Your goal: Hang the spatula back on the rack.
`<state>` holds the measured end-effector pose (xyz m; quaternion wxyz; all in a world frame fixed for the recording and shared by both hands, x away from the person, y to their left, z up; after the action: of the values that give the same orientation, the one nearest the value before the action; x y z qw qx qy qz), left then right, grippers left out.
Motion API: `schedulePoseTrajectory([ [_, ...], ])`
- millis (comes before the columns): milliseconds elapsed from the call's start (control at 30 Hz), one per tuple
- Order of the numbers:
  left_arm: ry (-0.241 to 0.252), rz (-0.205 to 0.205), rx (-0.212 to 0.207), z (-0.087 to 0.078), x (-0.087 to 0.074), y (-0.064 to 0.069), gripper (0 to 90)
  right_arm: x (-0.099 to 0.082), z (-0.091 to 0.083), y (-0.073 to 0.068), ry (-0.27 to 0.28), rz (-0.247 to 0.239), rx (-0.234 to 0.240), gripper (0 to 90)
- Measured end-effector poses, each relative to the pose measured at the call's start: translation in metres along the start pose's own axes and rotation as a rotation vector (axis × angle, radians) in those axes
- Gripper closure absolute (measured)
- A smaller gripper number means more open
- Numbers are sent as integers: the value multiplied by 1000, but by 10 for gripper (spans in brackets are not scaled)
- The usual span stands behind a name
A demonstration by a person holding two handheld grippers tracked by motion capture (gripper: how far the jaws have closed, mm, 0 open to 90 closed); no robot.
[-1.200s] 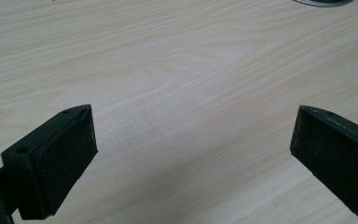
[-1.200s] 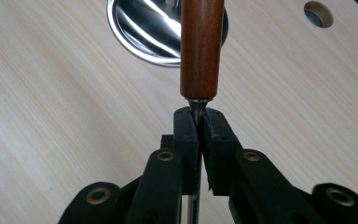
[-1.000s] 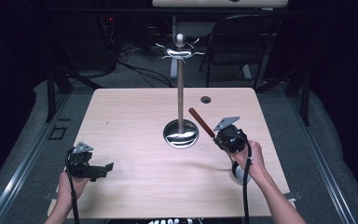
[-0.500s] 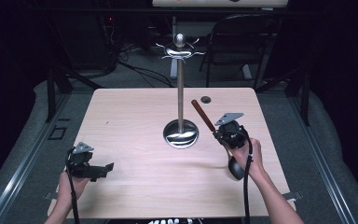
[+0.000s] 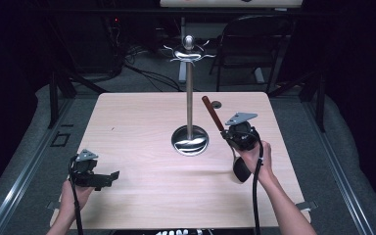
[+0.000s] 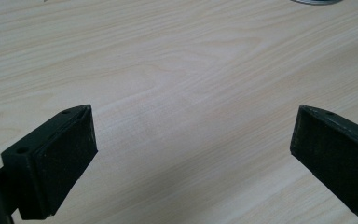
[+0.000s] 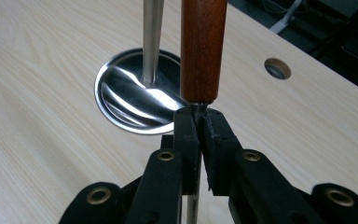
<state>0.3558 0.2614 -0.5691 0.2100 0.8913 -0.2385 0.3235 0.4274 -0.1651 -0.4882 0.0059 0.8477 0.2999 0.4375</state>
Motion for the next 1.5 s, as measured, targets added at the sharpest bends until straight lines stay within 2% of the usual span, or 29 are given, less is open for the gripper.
schedulePoseTrajectory([
  [200,3,-5,3,0,0,0,4,11,-6,-1,72,23,-8,856],
  [467,0,1,4,0,0,-1,4,28,-10,0,133,46,-19,855],
  [800,2,1,4,-1,0,0,3,44,-6,-8,171,67,-23,854],
  [933,1,2,4,0,0,0,4,50,-8,-8,190,65,-35,853],
  [1033,6,1,8,0,0,0,4,55,-8,-9,210,82,-35,853],
  [1500,-3,8,3,0,0,1,4,67,-17,-10,242,122,-61,852],
])
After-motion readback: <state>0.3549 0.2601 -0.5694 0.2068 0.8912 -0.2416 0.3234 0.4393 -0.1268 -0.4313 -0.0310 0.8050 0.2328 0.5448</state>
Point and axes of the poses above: each handheld gripper's, and its own axes: z roughly forward along the jaws, x roughly out of its top, y roughly to its right, the point moved 6 cm from there along z, roughly forward along the jaws, and after that the axes turned 10 degrees about -x, right-handed, at the moved point
